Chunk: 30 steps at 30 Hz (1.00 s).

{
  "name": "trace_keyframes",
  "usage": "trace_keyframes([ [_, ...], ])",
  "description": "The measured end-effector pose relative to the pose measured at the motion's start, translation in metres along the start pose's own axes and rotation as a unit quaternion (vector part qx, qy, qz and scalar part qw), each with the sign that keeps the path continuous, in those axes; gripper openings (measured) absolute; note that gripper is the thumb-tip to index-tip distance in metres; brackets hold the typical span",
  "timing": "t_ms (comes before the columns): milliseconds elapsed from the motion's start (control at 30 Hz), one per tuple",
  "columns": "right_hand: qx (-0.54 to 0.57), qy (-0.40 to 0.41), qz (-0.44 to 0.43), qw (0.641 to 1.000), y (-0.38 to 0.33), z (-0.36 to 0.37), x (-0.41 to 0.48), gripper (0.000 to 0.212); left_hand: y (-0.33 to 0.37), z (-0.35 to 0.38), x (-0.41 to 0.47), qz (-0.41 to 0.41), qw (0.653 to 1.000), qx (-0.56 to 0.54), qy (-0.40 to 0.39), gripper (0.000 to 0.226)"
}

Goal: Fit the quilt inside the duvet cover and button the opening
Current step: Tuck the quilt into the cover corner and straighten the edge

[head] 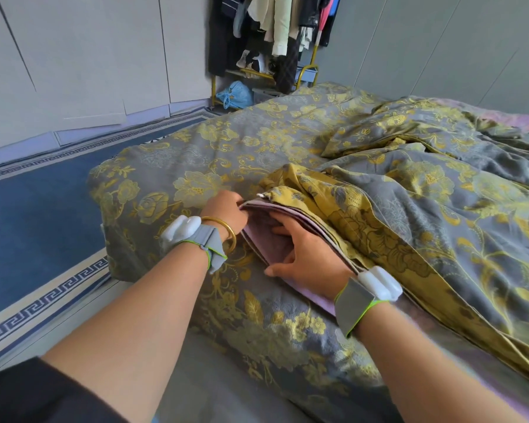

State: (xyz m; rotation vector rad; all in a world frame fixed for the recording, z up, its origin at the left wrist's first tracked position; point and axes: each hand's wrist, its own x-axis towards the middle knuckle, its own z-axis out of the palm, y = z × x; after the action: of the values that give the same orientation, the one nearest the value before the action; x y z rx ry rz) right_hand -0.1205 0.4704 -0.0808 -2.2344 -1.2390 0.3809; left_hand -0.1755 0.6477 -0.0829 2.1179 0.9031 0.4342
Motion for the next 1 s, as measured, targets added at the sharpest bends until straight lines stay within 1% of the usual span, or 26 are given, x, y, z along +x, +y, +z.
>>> trace_keyframes([
  [33,-0.021,-0.022,-0.001,1.000,0.000,-0.003,-0.001,0.093,-0.002,0.000,0.000,-0.016,1.000,-0.023,0.002,0.014],
  [100,-0.060,-0.053,0.009,0.997,-0.002,-0.013,-0.007,0.079,-0.003,-0.001,0.002,-0.064,0.992,-0.103,0.022,0.022],
  [167,-0.078,-0.061,0.017,0.995,-0.002,-0.023,-0.014,0.067,0.001,-0.003,-0.001,-0.091,0.984,-0.149,0.035,0.023],
  [233,-0.091,-0.054,0.020,0.994,0.000,-0.030,-0.024,0.059,0.004,-0.003,-0.004,-0.097,0.982,-0.161,0.033,0.021],
  [300,-0.124,-0.043,0.028,0.991,0.002,-0.034,-0.035,0.050,0.005,-0.003,-0.005,-0.113,0.978,-0.171,0.029,0.026],
  [400,-0.211,-0.032,0.037,0.976,0.005,-0.037,-0.050,0.038,0.002,-0.003,-0.003,-0.143,0.971,-0.192,-0.002,0.028],
  [467,-0.286,-0.010,0.036,0.958,0.006,-0.037,-0.056,0.028,0.002,-0.002,-0.006,-0.158,0.963,-0.213,-0.041,0.022],
  [533,-0.301,0.027,0.029,0.953,0.008,-0.036,-0.056,0.011,0.002,-0.004,-0.010,-0.164,0.960,-0.219,-0.065,0.014],
  [567,-0.292,0.040,0.030,0.955,0.009,-0.036,-0.057,0.009,0.003,-0.005,-0.013,-0.162,0.959,-0.222,-0.071,0.011],
  [600,-0.284,0.047,0.031,0.957,0.010,-0.036,-0.057,0.011,0.004,-0.006,-0.015,-0.157,0.959,-0.224,-0.070,0.009],
  [667,-0.260,0.041,0.043,0.964,0.010,-0.037,-0.055,0.013,0.003,-0.006,-0.014,-0.144,0.962,-0.227,-0.041,0.009],
  [767,-0.200,0.040,0.055,0.977,0.008,-0.038,-0.050,0.011,-0.003,-0.005,-0.001,-0.139,0.961,-0.237,0.018,0.018],
  [833,-0.191,0.058,0.057,0.978,0.009,-0.041,-0.047,0.011,-0.005,-0.002,0.006,-0.138,0.958,-0.249,0.032,0.024],
  [933,-0.185,0.076,0.072,0.977,0.014,-0.050,-0.045,0.012,-0.001,0.003,0.008,-0.164,0.947,-0.275,0.021,0.017],
  [1000,-0.162,0.067,0.084,0.981,0.018,-0.054,-0.046,0.015,0.004,0.004,-0.002,-0.192,0.932,-0.306,-0.030,0.015],
])
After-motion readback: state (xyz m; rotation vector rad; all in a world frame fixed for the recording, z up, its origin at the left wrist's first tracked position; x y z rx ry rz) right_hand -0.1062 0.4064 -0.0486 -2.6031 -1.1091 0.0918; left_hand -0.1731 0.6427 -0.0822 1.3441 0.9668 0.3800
